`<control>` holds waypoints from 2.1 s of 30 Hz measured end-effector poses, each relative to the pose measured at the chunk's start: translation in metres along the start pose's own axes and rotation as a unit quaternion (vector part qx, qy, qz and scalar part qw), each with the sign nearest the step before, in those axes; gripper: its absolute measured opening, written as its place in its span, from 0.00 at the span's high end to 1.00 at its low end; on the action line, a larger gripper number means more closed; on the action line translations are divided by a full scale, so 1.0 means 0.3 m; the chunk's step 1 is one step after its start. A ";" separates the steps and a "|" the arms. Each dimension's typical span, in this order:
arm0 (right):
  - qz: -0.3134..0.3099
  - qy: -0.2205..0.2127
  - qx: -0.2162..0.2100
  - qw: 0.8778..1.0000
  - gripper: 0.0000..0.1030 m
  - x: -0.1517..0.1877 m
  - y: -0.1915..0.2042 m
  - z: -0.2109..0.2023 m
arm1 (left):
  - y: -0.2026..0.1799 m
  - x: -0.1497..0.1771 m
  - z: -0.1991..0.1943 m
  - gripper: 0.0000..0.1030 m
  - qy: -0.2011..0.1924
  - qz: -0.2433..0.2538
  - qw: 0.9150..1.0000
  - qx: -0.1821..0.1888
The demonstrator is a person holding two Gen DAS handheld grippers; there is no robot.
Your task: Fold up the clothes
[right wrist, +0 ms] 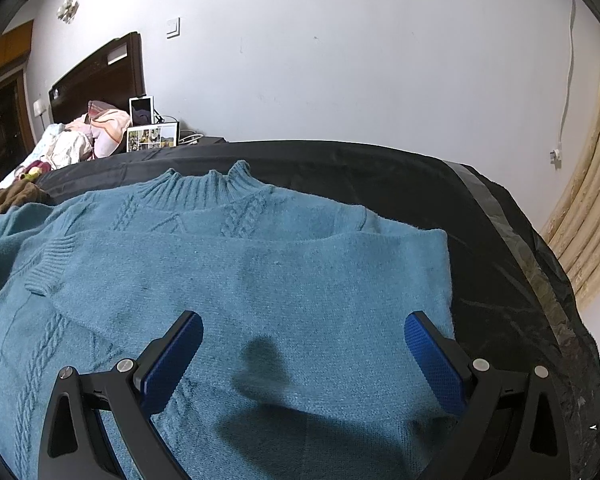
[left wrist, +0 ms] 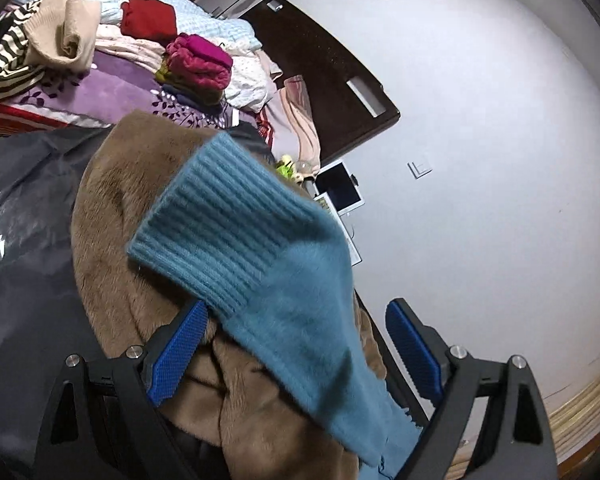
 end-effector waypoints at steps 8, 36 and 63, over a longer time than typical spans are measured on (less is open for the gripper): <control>0.002 0.000 0.000 1.000 0.01 0.003 -0.003 0.002 | 0.061 -0.009 0.042 0.09 0.006 -0.051 0.999 0.016; 0.004 0.000 0.003 1.000 0.01 -0.001 -0.009 0.004 | -0.035 -0.067 -0.013 0.78 -0.022 0.010 0.998 0.063; -0.003 -0.009 0.006 1.000 0.01 -0.003 -0.001 -0.017 | -0.425 0.039 -0.052 0.91 -0.009 0.136 0.988 0.077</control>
Point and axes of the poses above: each gripper's, at about its wrist camera, not at the fingertips, and z roughly the way its jaws point, y to its left, x to its underside, the point moved 7 cm from there along z, roughly the way its jaws point, and after that the axes turned 9 degrees about -y, right-handed, at the moved point
